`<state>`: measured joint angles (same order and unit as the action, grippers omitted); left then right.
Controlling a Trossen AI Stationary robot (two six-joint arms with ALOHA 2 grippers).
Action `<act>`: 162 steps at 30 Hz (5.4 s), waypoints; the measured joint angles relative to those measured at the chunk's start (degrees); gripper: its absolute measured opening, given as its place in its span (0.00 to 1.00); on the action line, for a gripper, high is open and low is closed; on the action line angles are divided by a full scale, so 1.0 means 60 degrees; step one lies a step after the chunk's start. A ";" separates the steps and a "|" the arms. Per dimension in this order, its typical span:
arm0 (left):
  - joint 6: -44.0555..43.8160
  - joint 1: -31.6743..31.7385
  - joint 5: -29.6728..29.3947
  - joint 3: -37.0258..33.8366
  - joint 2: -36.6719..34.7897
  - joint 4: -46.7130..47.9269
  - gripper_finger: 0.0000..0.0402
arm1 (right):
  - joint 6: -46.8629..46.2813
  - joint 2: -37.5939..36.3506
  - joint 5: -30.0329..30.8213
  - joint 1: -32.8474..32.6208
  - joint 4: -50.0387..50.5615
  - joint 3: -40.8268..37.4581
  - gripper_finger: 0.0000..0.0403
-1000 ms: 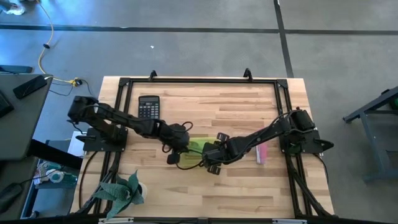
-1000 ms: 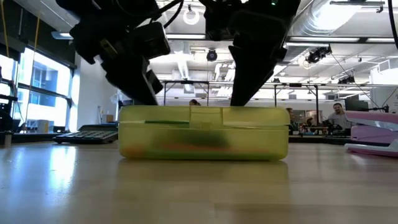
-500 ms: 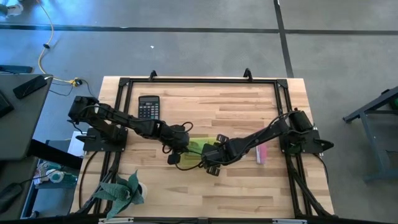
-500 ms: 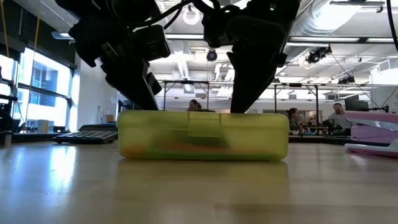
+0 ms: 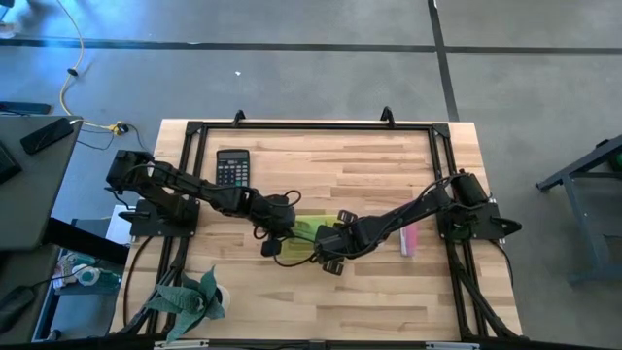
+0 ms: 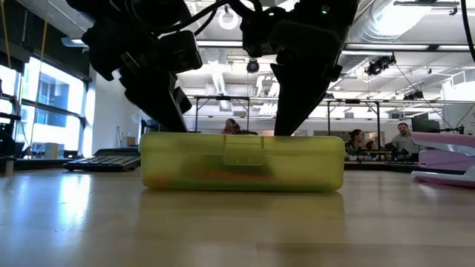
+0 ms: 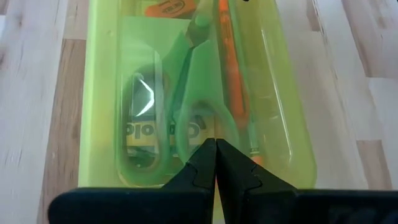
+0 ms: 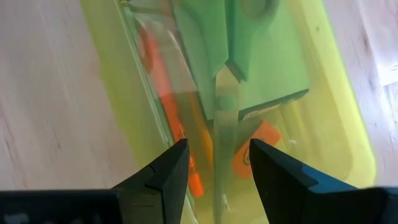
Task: Pack school essentials
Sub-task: Close the yellow supply box, then return to Home Position
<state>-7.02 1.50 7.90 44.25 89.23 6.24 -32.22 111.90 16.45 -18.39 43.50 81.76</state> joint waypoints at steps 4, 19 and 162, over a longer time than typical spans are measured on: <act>0.0028 -0.0004 0.0000 0.0000 0.0000 0.0000 0.00 | 0.0200 0.0007 0.0003 -0.0007 0.0078 0.0092 0.40; 0.0029 0.0004 0.0000 -0.0004 -0.1635 0.0177 0.00 | 0.0955 0.0036 0.1118 -0.0192 0.2508 0.2065 0.40; 0.0706 -0.0339 -0.3163 -0.7257 -1.2542 -0.2227 0.00 | 0.4943 -1.8280 -0.0035 0.0878 -0.6590 -1.3140 0.00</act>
<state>-2.79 -0.54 -11.08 0.71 13.98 -7.12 -2.57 2.22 16.24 -13.13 3.97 2.92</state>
